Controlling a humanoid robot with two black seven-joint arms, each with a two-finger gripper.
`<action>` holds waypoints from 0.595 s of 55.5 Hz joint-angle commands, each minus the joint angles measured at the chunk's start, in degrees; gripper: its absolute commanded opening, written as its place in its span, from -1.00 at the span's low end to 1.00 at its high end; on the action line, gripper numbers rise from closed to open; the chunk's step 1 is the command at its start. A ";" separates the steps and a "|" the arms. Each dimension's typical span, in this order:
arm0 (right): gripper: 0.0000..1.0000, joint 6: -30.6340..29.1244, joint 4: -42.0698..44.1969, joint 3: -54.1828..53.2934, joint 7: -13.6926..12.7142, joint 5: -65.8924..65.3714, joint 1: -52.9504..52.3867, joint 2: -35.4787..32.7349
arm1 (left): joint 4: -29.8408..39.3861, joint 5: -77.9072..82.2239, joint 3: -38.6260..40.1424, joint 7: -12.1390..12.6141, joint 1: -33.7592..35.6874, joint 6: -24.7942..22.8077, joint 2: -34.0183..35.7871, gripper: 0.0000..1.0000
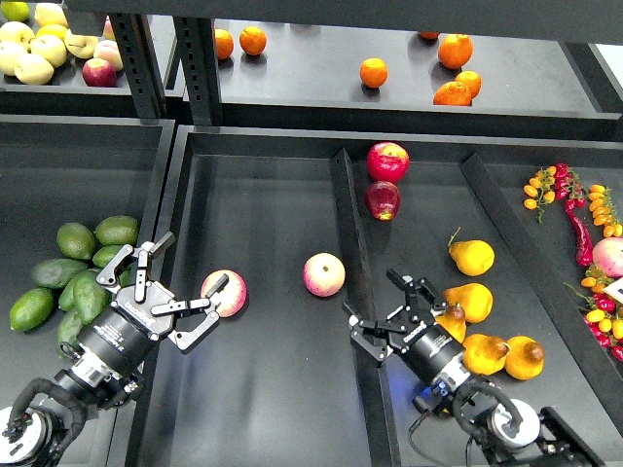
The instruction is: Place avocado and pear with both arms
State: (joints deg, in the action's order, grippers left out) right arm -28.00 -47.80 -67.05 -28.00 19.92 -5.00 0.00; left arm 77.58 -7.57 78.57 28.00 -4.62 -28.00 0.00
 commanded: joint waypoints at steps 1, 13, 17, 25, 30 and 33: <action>0.99 0.00 -4.22 -0.27 0.00 0.03 0.43 0.00 | 0.11 -0.07 0.01 0.00 -1.01 0.00 0.00 0.99; 0.99 0.00 -12.75 -1.59 0.00 0.12 0.96 0.00 | 0.55 -0.16 0.80 0.00 -2.86 0.00 0.00 0.99; 0.99 0.00 -13.81 -2.55 0.00 0.12 0.96 0.00 | 0.55 -0.16 0.97 0.00 -3.03 0.00 0.00 0.99; 0.99 0.00 -15.48 -3.35 0.00 0.38 1.57 0.00 | 0.81 -0.16 0.97 0.00 -3.29 0.00 0.00 0.99; 0.99 0.00 -16.45 -3.35 0.00 1.44 2.37 0.00 | 0.99 -0.16 0.97 0.00 -3.47 0.00 0.00 0.99; 0.99 0.00 -16.80 -3.35 0.00 2.23 2.89 0.00 | 1.25 -0.16 0.97 0.00 -3.65 0.00 0.00 0.99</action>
State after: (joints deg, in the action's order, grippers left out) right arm -28.02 -63.62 -70.36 -28.01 20.78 -3.08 0.00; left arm 78.47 -7.74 79.54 28.00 -7.98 -28.00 0.00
